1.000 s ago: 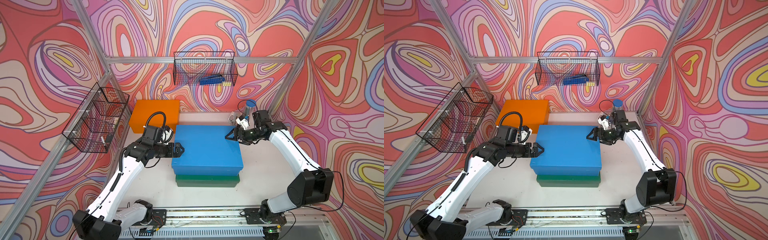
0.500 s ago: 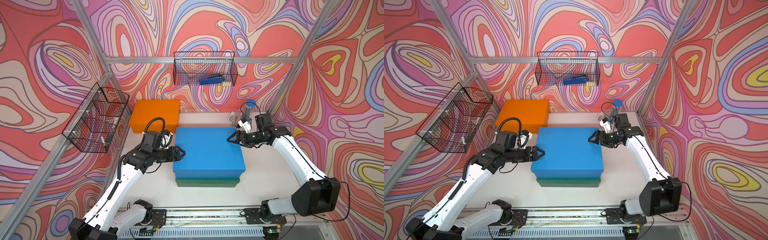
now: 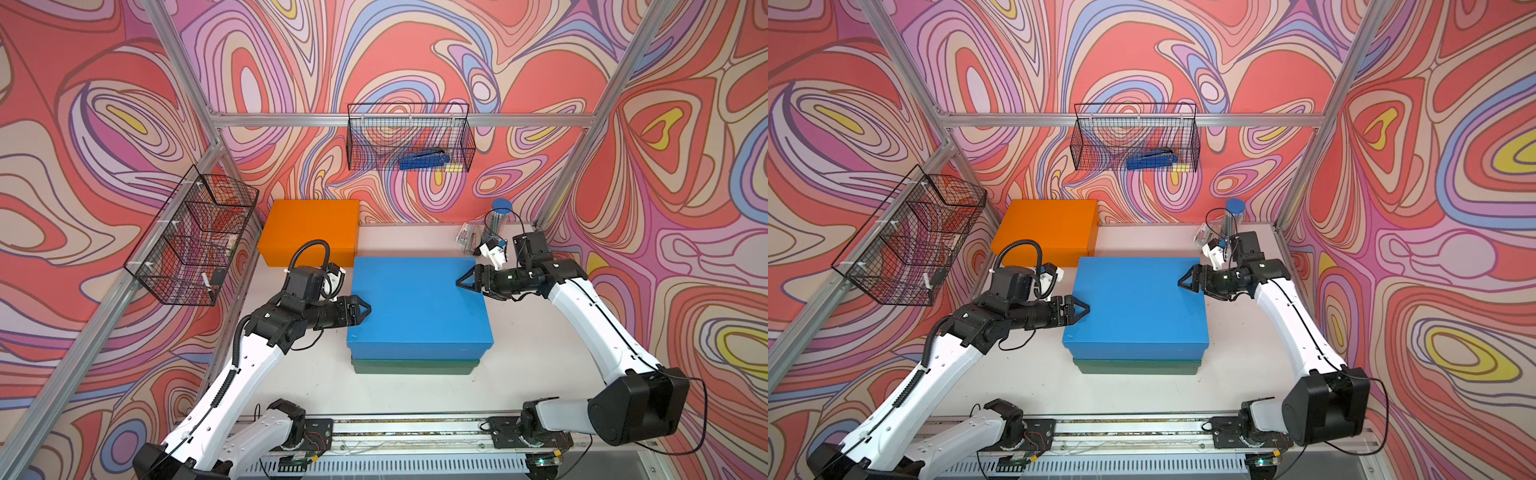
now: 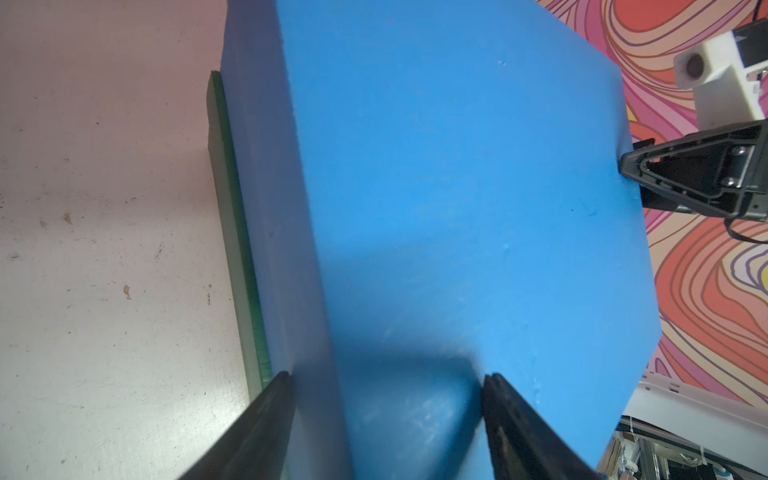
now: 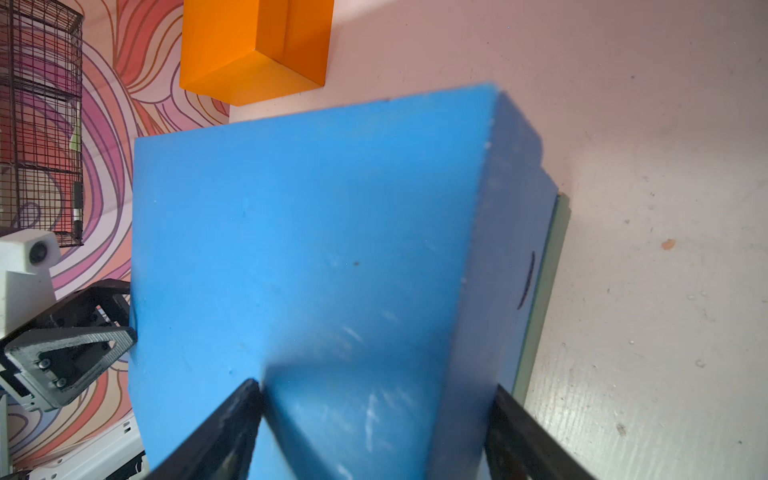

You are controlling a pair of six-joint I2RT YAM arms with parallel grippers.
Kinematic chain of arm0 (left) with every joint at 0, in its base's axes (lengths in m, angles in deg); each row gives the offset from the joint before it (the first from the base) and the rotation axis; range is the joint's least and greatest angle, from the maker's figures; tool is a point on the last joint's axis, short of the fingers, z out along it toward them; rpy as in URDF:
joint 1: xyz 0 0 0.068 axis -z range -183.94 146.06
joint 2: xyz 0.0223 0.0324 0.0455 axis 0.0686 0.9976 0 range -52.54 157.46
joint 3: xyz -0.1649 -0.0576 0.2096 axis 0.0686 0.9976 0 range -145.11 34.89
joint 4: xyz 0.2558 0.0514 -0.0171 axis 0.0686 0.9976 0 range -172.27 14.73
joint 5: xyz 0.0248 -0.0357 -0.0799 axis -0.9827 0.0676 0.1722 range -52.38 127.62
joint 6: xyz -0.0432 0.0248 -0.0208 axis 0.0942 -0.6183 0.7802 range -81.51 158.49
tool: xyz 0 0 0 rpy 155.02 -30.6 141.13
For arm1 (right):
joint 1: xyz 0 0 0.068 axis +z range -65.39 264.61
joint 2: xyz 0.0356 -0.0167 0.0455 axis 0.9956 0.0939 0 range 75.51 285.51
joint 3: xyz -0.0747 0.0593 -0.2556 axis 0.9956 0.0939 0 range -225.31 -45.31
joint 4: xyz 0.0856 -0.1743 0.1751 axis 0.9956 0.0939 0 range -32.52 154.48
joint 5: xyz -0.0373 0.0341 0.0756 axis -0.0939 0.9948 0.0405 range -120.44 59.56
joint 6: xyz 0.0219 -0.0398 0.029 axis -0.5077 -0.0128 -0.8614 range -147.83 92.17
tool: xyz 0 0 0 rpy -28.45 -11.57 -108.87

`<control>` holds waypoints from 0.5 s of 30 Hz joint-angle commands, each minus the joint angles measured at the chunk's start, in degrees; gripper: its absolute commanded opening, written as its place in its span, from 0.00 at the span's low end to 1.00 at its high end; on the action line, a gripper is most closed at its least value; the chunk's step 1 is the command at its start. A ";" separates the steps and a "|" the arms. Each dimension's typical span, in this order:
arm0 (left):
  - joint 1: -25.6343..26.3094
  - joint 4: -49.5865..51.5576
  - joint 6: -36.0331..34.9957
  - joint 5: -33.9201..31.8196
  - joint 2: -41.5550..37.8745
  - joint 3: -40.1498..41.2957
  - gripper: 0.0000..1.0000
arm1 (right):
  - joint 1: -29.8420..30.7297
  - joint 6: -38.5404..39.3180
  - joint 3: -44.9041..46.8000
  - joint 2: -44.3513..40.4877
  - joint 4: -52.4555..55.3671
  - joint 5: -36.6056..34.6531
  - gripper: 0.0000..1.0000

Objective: Stack the shoeboxes
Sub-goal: Adjust the shoebox.

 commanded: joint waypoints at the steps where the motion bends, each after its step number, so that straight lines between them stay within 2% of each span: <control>1: 0.77 3.08 0.08 0.05 0.74 0.74 0.74 | 1.58 -0.86 1.80 -0.07 1.74 -1.86 0.82; 8: 0.74 4.67 -0.73 -2.35 0.07 -0.03 0.80 | 2.09 -1.76 2.29 -0.16 1.04 -2.38 0.84; 11: 0.82 6.43 -1.70 -3.74 -0.10 -1.28 0.89 | 2.18 -1.52 1.25 -0.73 2.01 -4.36 0.97; 15: 0.42 9.26 -3.31 -7.79 -1.62 -4.04 1.00 | 2.09 -0.61 -2.04 -2.17 3.67 -8.36 0.98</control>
